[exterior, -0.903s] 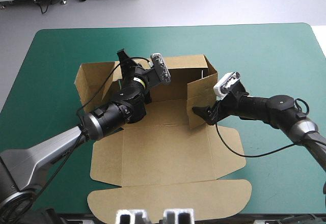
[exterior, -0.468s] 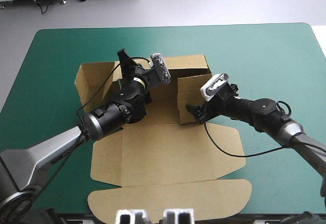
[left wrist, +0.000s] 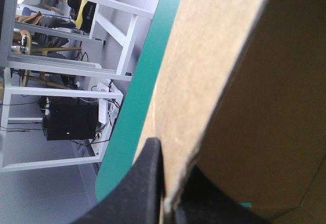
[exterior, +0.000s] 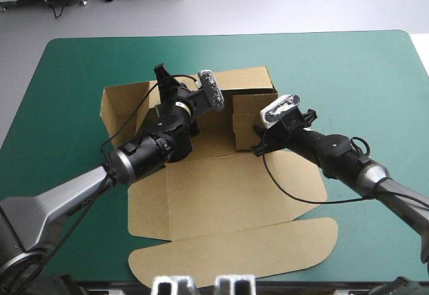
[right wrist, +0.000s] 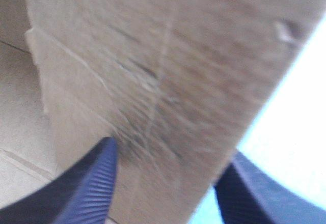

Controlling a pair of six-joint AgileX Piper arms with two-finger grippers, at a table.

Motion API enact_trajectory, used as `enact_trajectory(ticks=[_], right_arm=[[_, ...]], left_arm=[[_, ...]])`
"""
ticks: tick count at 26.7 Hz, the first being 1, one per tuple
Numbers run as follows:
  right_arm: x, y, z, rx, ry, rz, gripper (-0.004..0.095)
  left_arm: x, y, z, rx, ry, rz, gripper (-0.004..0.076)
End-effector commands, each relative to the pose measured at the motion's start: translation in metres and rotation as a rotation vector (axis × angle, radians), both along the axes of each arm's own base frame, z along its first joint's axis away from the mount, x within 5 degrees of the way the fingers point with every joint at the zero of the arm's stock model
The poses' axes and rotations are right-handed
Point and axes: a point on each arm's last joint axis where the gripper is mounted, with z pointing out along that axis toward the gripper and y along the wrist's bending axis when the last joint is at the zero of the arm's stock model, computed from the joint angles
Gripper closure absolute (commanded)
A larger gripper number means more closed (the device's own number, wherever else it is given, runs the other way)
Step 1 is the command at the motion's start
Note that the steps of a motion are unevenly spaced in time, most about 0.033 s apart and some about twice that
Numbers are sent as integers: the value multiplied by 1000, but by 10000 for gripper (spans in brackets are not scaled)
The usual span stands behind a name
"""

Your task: Fold the box

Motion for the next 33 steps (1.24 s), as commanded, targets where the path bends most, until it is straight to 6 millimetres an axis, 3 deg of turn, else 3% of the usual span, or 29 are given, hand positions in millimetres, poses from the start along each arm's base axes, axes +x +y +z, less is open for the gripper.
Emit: enact_trajectory(ticks=[1, 11, 15, 17, 23, 26, 28, 30, 32, 33], right_arm=[[-1, 4, 17, 34, -39, 37, 590], [2, 1, 16, 9, -55, 7, 904], [1, 1, 16, 23, -46, 0, 927], [2, 1, 16, 29, -44, -6, 927], [2, 1, 16, 33, -42, -13, 928], [3, -1, 16, 35, -44, -34, 927], [4, -2, 16, 36, -47, -57, 928], [4, -4, 17, 33, -51, -67, 928], [5, -6, 16, 34, -48, -65, 928], [7, -8, 17, 26, -52, -52, 928]], left_arm=[[-6, -5, 23, -86, -56, -59, 734], [-11, -14, 24, -100, -62, -110, 733], [-14, -15, 26, -73, -60, -141, 673], [-20, -17, 28, -51, -63, -177, 562], [-46, -27, 46, -66, -96, -274, 75], [-60, -30, 55, -78, -116, -310, 2], [-74, -29, 64, -93, -129, -327, 22], [-87, -26, 74, -112, -142, -341, 108], [-93, -18, 83, -151, -143, -340, 362], [-94, -13, 88, -184, -149, -333, 584]])
